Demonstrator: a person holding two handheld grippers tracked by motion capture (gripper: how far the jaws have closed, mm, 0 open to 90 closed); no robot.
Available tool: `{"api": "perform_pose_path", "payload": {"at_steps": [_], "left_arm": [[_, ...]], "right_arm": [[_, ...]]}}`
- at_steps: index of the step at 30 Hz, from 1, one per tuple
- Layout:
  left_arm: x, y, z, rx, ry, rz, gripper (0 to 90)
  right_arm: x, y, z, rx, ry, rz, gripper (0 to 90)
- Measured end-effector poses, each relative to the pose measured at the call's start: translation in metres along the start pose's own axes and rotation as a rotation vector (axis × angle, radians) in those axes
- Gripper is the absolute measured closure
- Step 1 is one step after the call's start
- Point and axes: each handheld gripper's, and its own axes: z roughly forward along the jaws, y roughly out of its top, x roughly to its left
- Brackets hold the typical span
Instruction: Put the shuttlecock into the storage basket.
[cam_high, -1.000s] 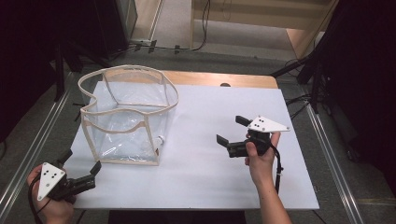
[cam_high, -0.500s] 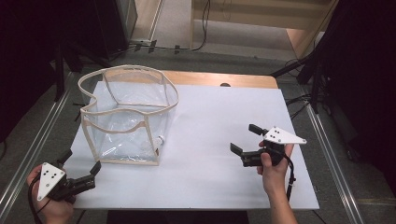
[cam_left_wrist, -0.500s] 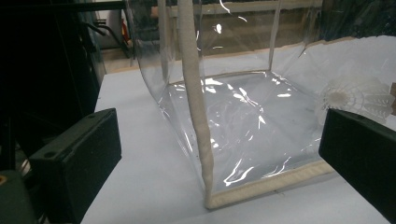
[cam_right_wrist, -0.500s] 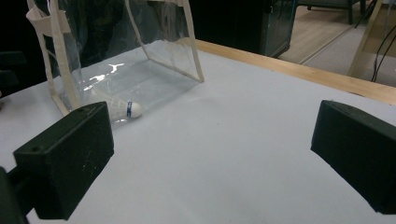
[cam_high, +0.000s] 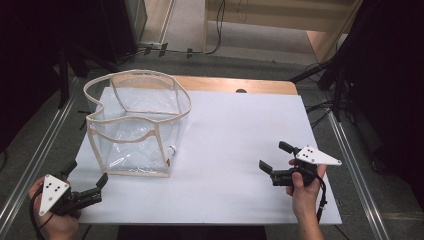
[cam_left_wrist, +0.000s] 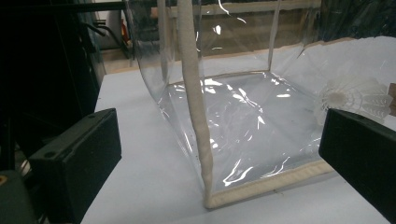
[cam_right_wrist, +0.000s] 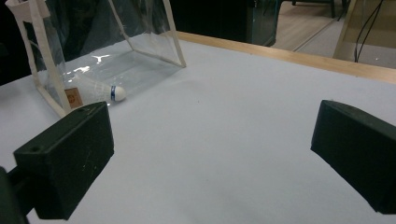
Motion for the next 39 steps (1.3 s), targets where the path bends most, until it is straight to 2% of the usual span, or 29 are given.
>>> {"api": "perform_pose_path", "payload": {"at_steps": [9, 12, 16, 20, 24, 28, 35, 39], "left_arm": [[0.000, 0.000, -0.001, -0.006, -0.002, 0.003, 0.0], [0.000, 0.000, -0.001, -0.006, -0.005, 0.009, 0.0], [0.000, 0.000, -0.001, -0.008, -0.006, 0.004, 0.0], [0.000, 0.000, -0.001, -0.008, 0.000, 0.006, 0.0], [0.000, 0.001, -0.002, -0.007, 0.003, 0.008, 0.0], [-0.001, 0.001, -0.002, -0.007, 0.002, 0.011, 0.0], [-0.001, 0.001, -0.003, -0.008, 0.001, 0.009, 0.0], [0.000, 0.001, -0.002, -0.007, -0.001, 0.009, 0.0]], "right_arm": [[-0.011, -0.012, -0.011, 0.015, -0.030, 0.002, 0.0], [-0.014, -0.016, -0.016, 0.006, -0.014, 0.011, 0.0], [-0.018, -0.019, -0.022, 0.010, -0.022, 0.013, 0.0], [-0.021, -0.023, -0.029, 0.017, -0.046, 0.003, 0.0], [-0.025, -0.030, -0.034, 0.015, -0.037, -0.006, 0.0], [-0.027, -0.038, -0.038, 0.020, -0.062, -0.018, 0.0], [-0.037, -0.055, -0.043, 0.048, -0.094, 0.009, 0.0], [-0.045, -0.061, -0.051, 0.016, -0.080, 0.051, 0.0]]}}
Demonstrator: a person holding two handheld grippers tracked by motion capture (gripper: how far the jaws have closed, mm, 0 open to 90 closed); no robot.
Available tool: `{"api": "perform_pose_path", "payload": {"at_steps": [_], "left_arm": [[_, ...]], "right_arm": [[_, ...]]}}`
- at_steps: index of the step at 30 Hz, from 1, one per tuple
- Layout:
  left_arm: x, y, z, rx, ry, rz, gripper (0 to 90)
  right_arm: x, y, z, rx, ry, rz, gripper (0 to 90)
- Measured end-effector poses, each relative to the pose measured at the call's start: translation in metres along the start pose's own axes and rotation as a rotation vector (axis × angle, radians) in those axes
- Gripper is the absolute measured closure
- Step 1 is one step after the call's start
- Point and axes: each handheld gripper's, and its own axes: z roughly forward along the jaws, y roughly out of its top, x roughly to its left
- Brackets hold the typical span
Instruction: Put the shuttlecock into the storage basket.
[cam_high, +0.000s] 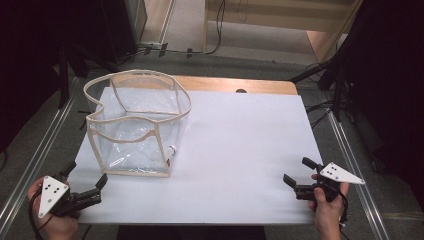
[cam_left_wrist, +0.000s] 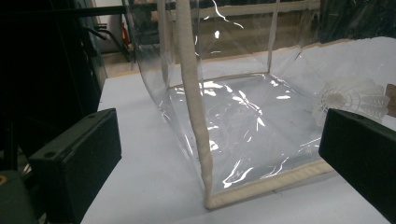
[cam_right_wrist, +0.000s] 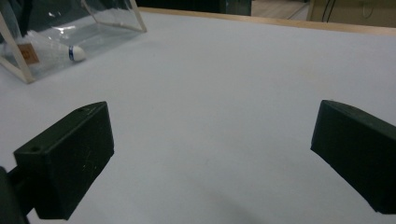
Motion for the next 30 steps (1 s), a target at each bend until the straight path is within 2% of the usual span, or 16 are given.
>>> {"api": "perform_pose_path", "payload": {"at_steps": [5, 8, 19, 22, 30], "left_arm": [[0.000, 0.000, 0.000, 0.000, -0.003, 0.001, 0.0], [0.000, 0.000, 0.000, 0.002, -0.003, 0.001, 0.0], [0.000, 0.000, 0.001, 0.003, -0.006, -0.001, 0.0], [0.000, 0.001, 0.000, 0.008, -0.011, 0.006, 0.0], [0.000, 0.001, 0.001, 0.009, -0.014, -0.003, 0.0]], "right_arm": [[-0.008, -0.004, -0.010, -0.024, -0.036, 0.035, 0.0], [-0.011, -0.007, -0.012, -0.006, -0.059, 0.030, 0.0], [-0.018, -0.012, -0.015, -0.016, -0.063, 0.063, 0.0], [-0.018, -0.013, -0.015, 0.000, -0.071, 0.048, 0.0], [-0.017, -0.013, -0.014, 0.013, -0.078, 0.051, 0.0]]}}
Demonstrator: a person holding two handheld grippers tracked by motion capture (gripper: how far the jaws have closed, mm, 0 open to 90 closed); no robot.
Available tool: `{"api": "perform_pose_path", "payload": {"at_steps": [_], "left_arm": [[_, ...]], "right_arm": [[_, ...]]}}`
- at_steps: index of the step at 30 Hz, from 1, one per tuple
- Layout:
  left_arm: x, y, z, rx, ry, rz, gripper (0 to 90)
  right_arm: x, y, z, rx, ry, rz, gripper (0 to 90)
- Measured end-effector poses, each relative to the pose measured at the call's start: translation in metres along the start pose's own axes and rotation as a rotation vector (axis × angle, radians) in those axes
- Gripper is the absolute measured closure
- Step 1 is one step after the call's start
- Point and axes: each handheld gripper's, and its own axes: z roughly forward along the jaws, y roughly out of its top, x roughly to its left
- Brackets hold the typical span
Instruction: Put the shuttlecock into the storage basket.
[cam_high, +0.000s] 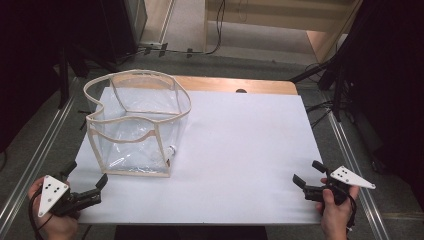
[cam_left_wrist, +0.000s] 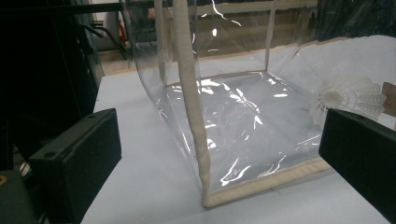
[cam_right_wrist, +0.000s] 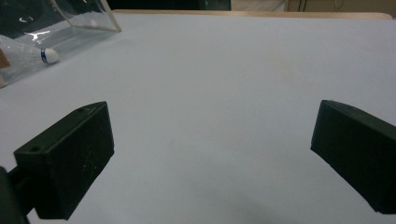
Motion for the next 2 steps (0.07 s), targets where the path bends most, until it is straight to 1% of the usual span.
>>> {"api": "perform_pose_path", "payload": {"at_steps": [2], "left_arm": [[0.0000, 0.0001, 0.0002, 0.001, -0.001, 0.000, 0.0]], "right_arm": [[0.0007, -0.0002, 0.0013, 0.015, -0.009, -0.005, 0.0]]}}
